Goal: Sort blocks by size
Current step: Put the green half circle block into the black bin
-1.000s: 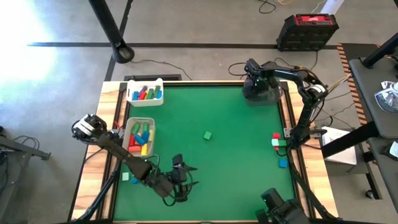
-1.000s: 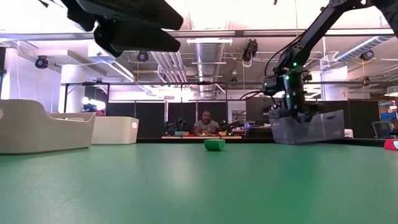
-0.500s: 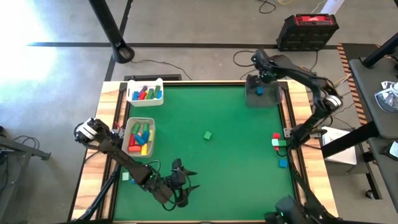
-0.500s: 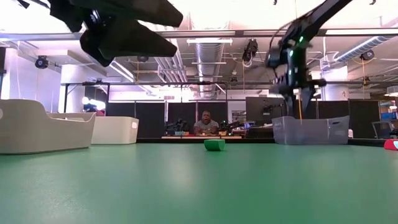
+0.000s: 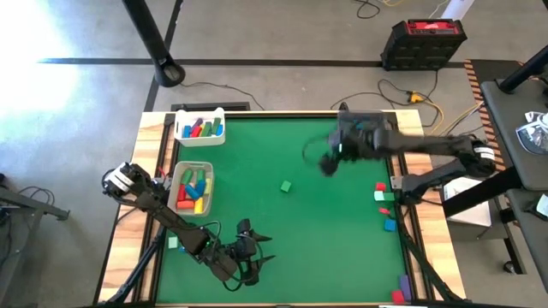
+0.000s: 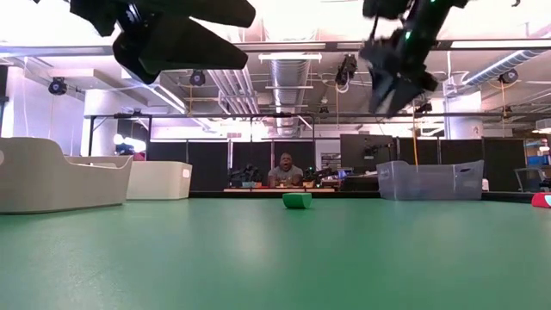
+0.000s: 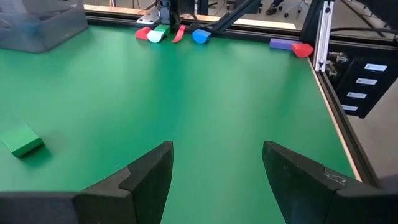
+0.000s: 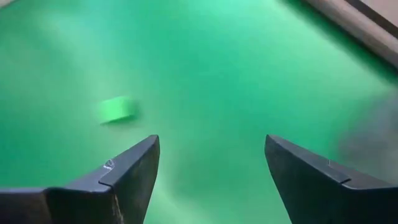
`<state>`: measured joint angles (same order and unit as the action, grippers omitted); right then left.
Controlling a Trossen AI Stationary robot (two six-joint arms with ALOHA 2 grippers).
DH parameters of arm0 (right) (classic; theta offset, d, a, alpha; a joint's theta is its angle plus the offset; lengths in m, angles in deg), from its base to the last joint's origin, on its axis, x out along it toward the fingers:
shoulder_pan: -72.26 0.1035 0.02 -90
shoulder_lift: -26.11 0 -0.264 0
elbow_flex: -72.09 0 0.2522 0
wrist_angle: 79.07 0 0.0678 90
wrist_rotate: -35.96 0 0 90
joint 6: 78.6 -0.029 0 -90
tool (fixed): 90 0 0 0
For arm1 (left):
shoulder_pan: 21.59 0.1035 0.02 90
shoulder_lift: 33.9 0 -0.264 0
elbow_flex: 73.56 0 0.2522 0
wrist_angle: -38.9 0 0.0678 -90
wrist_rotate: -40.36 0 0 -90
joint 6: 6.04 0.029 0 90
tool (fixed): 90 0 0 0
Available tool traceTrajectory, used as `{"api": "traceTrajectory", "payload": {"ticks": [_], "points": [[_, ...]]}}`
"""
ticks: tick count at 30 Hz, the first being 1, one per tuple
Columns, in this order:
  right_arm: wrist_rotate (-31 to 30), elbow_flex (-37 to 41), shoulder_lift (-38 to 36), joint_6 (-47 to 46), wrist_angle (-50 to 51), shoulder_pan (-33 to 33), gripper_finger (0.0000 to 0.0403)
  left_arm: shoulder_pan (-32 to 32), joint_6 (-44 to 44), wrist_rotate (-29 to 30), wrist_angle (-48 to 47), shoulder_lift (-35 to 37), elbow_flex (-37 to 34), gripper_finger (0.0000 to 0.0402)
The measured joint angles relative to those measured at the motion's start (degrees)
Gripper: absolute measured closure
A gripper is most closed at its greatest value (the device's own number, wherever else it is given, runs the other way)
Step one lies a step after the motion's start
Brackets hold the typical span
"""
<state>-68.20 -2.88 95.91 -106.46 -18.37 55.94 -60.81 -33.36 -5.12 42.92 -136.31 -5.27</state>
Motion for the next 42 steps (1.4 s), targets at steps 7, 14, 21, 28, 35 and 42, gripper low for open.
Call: {"api": "traceTrajectory", "payload": {"ticks": [7,14,21,28,35,42], "points": [[-7.9,8.5,3.7,0.0,-23.4,21.6,0.0110,0.0,1.3,0.1,-0.1,0.0,-0.1,0.0169],[-13.3,14.5,13.0,3.7,-45.5,26.9,0.0095,0.0,1.1,0.1,-0.1,0.0,-0.3,0.0169],[-15.9,17.6,25.5,13.9,-68.7,26.0,0.0074,-0.3,-0.1,0.1,-1.3,0.0,-0.3,0.0169],[-17.0,17.6,34.9,14.1,-77.7,21.9,0.0061,-0.9,-0.4,0.1,-1.7,0.0,-0.4,0.0169],[-9.6,17.4,38.9,12.7,-79.3,18.9,0.0085,-1.1,-1.1,0.1,-2.1,0.0,-0.4,0.0169],[-9.2,17.4,39.6,12.0,-79.4,18.8,0.0155,-1.1,-1.1,0.1,-2.1,0.0,-0.5,0.0169]]}}
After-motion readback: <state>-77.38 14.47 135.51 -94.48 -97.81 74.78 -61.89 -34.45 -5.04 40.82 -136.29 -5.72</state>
